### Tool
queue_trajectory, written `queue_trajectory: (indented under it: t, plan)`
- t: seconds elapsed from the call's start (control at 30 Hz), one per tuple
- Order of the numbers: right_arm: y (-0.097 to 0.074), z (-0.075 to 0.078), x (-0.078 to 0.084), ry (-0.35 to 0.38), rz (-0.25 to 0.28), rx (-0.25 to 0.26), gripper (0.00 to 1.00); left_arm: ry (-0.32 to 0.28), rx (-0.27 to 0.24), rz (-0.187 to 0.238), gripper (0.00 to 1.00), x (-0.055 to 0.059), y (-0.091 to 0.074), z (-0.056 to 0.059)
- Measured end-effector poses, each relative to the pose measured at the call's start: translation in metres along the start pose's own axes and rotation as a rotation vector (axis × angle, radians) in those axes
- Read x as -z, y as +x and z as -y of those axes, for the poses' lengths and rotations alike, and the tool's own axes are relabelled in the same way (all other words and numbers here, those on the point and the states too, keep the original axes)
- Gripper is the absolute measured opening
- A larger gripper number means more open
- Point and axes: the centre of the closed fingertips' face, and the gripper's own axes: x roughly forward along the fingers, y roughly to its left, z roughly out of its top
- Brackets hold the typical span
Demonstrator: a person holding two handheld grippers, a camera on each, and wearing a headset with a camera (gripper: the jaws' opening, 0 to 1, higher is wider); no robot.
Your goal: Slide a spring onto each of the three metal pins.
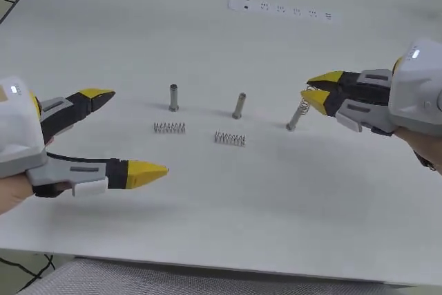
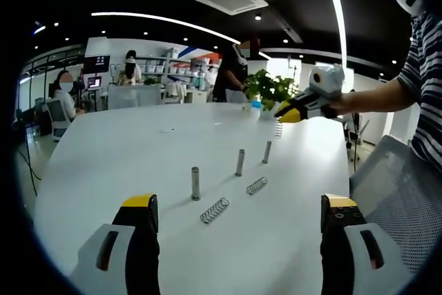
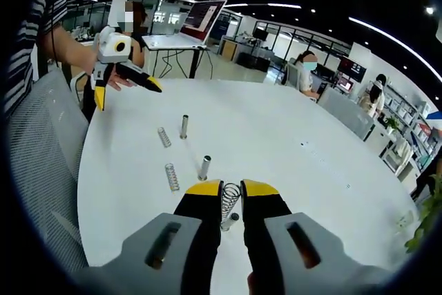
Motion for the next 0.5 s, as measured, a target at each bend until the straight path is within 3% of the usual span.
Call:
queue_trajectory:
  t: [0.1, 0.5]
  plan:
    - [0.002, 0.008, 0.001, 0.019, 0.005, 0.034, 0.12, 0.000, 0.001, 0.001, 0.97, 0.000, 0.001, 0.000]
    - [0.008, 0.019, 0.011, 0.056, -0.006, 0.086, 0.12, 0.001, -0.006, 0.005, 0.97, -0.004, 0.002, -0.004]
